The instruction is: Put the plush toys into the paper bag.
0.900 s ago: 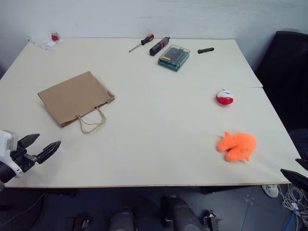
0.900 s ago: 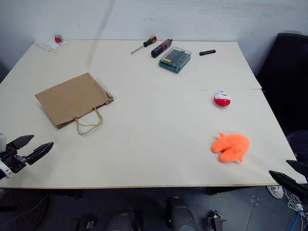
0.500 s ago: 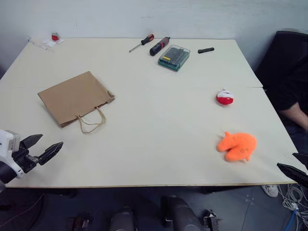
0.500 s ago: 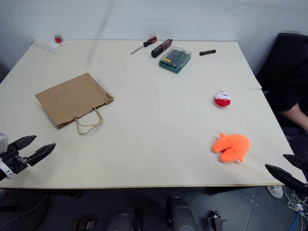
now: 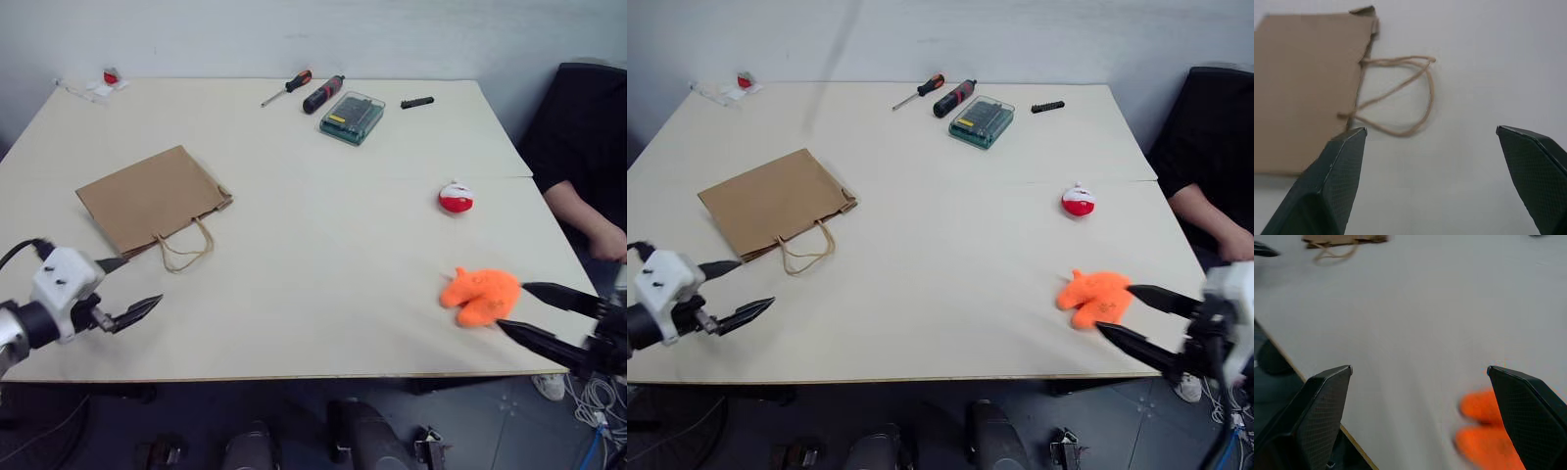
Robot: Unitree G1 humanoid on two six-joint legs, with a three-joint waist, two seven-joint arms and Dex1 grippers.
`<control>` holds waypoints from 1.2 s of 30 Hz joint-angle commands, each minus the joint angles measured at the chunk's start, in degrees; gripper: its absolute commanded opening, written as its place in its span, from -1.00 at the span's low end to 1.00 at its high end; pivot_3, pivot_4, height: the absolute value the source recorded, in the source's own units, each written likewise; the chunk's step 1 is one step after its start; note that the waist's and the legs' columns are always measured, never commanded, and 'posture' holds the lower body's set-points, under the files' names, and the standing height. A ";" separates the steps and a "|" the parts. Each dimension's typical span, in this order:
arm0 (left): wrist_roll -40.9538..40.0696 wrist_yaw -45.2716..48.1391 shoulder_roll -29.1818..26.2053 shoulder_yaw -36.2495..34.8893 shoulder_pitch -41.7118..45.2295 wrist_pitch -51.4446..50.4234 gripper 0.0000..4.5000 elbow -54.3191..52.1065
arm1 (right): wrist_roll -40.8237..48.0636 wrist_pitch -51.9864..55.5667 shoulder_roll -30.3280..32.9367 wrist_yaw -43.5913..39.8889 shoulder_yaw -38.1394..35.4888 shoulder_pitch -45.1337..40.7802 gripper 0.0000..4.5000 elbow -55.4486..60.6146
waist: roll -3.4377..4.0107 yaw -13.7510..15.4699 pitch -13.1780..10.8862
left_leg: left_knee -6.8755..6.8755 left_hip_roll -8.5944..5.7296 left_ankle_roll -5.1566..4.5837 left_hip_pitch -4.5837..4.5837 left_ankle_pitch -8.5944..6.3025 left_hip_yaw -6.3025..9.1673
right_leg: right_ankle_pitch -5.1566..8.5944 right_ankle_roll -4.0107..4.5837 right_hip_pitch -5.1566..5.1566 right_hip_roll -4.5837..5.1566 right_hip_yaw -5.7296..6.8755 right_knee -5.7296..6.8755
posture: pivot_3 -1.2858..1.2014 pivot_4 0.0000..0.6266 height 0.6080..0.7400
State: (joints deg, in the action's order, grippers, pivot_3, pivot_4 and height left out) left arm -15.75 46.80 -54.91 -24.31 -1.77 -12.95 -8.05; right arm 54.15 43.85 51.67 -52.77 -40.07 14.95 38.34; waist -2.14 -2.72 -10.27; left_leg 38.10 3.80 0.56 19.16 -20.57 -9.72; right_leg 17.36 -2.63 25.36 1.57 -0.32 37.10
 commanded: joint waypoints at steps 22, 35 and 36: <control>15.30 3.22 3.69 22.06 31.35 26.07 0.31 34.97 | -0.16 -1.15 -2.31 14.09 25.27 -23.09 1.00 4.34 | -0.02 1.10 0.00 | 0.61 0.07 -0.17 0.20 0.00 -0.28 | 0.04 -0.07 0.23 -0.02 -0.04 0.39 | 0.03 -0.52 1.00; 7.47 15.99 10.22 25.12 39.19 17.24 -0.98 29.68 | -3.48 -1.55 -3.25 16.79 25.65 -20.86 1.00 4.55 | -0.04 1.11 0.02 | 0.91 0.08 -0.20 0.28 -0.02 -0.24 | 0.04 -0.08 0.21 -0.04 -0.01 0.57 | 0.03 -0.52 1.00; 5.36 17.50 10.84 25.00 39.62 14.09 -0.98 27.63 | -3.60 -1.53 -3.28 16.74 25.59 -20.87 1.00 4.50 | -0.04 1.08 0.02 | 0.92 0.09 -0.20 0.28 -0.02 -0.23 | 0.04 -0.08 0.21 -0.04 -0.01 0.57 | 0.03 -0.52 1.00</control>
State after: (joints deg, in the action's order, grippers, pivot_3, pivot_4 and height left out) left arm -6.32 61.76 -43.95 1.32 35.90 5.01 24.06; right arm 50.71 43.67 48.60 -36.18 -13.82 -6.01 42.34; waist -2.18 -1.64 -10.25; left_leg 39.02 3.90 0.37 19.45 -20.60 -9.96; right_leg 17.40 -2.71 25.57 1.51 -0.33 37.67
